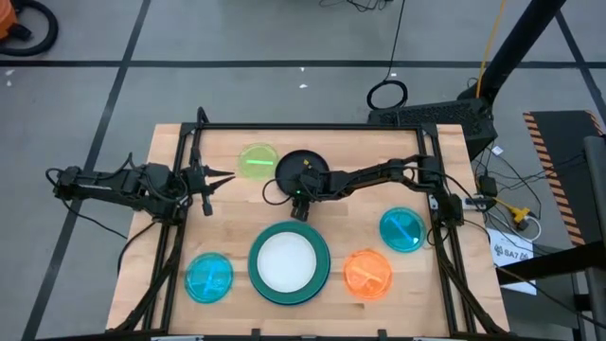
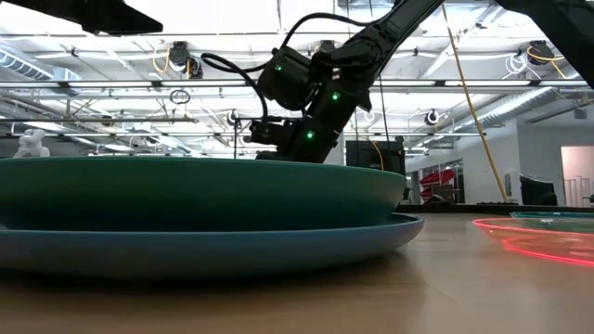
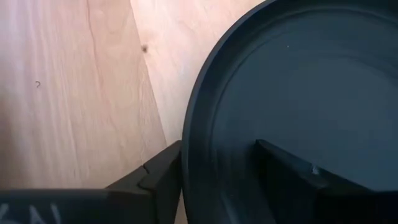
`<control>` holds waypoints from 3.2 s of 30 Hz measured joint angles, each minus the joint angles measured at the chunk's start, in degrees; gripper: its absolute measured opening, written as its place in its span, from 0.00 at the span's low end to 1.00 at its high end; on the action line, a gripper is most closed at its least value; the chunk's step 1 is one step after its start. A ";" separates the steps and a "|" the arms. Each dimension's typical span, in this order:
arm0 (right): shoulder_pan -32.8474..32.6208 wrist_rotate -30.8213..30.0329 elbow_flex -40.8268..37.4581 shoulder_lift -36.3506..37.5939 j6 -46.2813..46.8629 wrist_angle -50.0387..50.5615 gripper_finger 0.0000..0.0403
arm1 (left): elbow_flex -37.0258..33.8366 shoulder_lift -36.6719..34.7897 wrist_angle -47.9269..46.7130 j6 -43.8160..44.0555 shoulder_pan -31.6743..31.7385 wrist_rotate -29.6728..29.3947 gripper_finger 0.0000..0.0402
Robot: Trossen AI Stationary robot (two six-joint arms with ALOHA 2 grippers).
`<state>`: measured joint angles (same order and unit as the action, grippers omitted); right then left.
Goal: Stack plastic plates
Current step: Stack the black plate on top of the white plate
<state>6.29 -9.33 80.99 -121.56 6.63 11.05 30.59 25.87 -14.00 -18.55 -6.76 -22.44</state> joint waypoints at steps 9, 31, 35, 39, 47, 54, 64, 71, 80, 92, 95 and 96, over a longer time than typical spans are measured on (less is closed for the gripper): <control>-0.01 0.27 0.02 -0.07 0.06 -0.04 0.23 | 0.00 0.00 0.02 -0.02 0.00 0.00 0.12; -0.48 0.02 -0.07 1.45 -1.77 2.20 0.03 | 0.02 0.00 -0.74 0.70 0.00 0.00 0.12; -1.01 -0.34 -0.12 3.33 -1.73 4.52 0.03 | 0.02 0.00 -0.80 1.07 0.00 0.00 0.12; -1.95 -0.89 -0.22 6.03 -1.44 7.03 0.03 | 0.02 0.00 -0.83 1.07 -0.02 0.00 0.12; -5.02 -0.50 -0.24 12.19 -1.05 9.05 0.01 | 0.02 0.00 -0.81 1.07 0.00 -0.02 0.12; -9.48 -0.93 -0.22 15.52 -1.09 7.60 0.01 | 0.02 -0.02 -0.79 1.09 0.00 -0.02 0.12; -16.44 -1.14 -0.15 16.83 -7.69 5.53 0.01 | 0.02 -0.02 -0.56 0.44 0.00 -0.02 0.12; -22.80 -1.04 -0.15 16.83 -22.58 3.39 0.01 | 0.02 -0.01 0.87 -1.99 0.00 -0.02 0.12; -29.52 -1.03 -0.07 16.85 -22.34 1.52 0.01 | 0.02 0.00 2.11 -4.09 0.00 -0.02 0.12; -33.45 -0.06 -0.07 16.46 -17.27 -6.89 0.01 | 0.02 -0.02 3.39 -5.33 0.00 -0.02 0.12; -33.72 -2.49 -0.05 15.98 -15.07 -7.34 0.01 | 0.02 0.00 3.41 -5.55 0.00 -0.02 0.12; -33.80 -2.66 -0.07 15.80 -14.81 -7.38 0.01 | 0.02 -0.02 3.39 -5.77 0.00 -0.02 0.12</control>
<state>-27.51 -11.98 80.92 -105.76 -8.18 3.67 30.61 25.85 -10.61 -24.31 -6.76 -22.46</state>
